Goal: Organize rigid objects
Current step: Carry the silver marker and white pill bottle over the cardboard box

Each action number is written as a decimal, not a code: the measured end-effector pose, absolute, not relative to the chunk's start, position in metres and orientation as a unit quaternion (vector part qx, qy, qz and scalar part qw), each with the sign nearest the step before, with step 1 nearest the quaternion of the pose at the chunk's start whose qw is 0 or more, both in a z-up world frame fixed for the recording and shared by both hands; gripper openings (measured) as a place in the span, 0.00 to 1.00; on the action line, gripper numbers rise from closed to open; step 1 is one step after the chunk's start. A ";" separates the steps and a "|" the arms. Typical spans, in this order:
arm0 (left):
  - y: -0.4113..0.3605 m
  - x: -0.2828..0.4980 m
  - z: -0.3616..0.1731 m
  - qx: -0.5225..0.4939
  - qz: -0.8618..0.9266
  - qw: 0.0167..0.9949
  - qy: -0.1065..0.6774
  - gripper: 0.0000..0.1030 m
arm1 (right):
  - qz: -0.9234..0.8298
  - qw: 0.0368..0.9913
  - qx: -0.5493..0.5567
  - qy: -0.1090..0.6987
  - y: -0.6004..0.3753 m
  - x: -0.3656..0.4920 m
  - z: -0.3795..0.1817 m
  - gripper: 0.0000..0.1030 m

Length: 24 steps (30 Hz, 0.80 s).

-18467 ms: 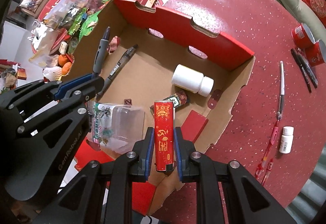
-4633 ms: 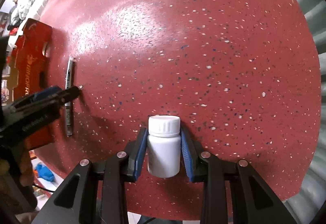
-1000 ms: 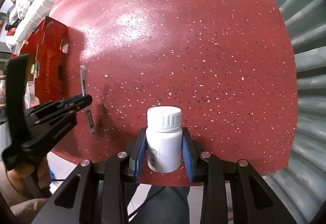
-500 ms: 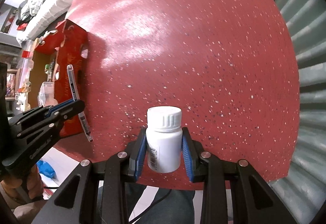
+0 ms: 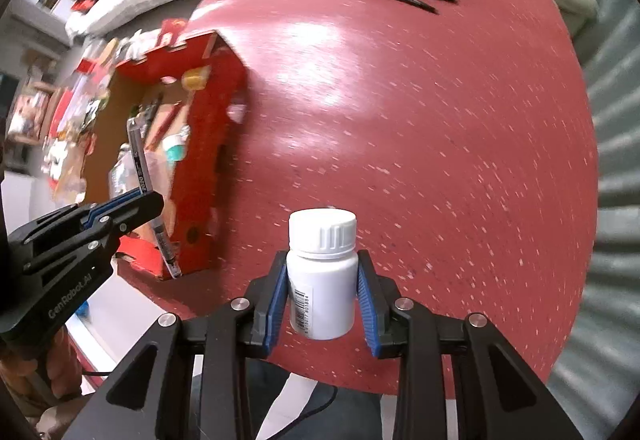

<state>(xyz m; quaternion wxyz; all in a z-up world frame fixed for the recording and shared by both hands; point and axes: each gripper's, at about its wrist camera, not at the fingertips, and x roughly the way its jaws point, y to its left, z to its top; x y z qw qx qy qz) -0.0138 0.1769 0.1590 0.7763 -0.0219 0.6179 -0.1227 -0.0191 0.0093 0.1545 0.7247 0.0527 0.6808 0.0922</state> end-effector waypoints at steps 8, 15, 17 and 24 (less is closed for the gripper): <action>0.231 -0.011 0.171 -0.060 -0.066 0.792 0.604 0.10 | 0.140 0.729 0.005 0.671 0.067 -0.003 0.168 0.33; 0.270 -0.014 0.176 -0.082 -0.031 0.798 0.596 0.10 | 0.177 0.726 -0.029 0.664 0.116 0.005 0.174 0.33; 0.279 -0.015 0.176 -0.088 -0.021 0.799 0.594 0.10 | 0.187 0.725 -0.039 0.662 0.127 0.006 0.175 0.33; 0.313 -0.019 0.177 -0.109 0.013 0.799 0.591 0.10 | 0.214 0.720 -0.063 0.657 0.164 0.010 0.179 0.33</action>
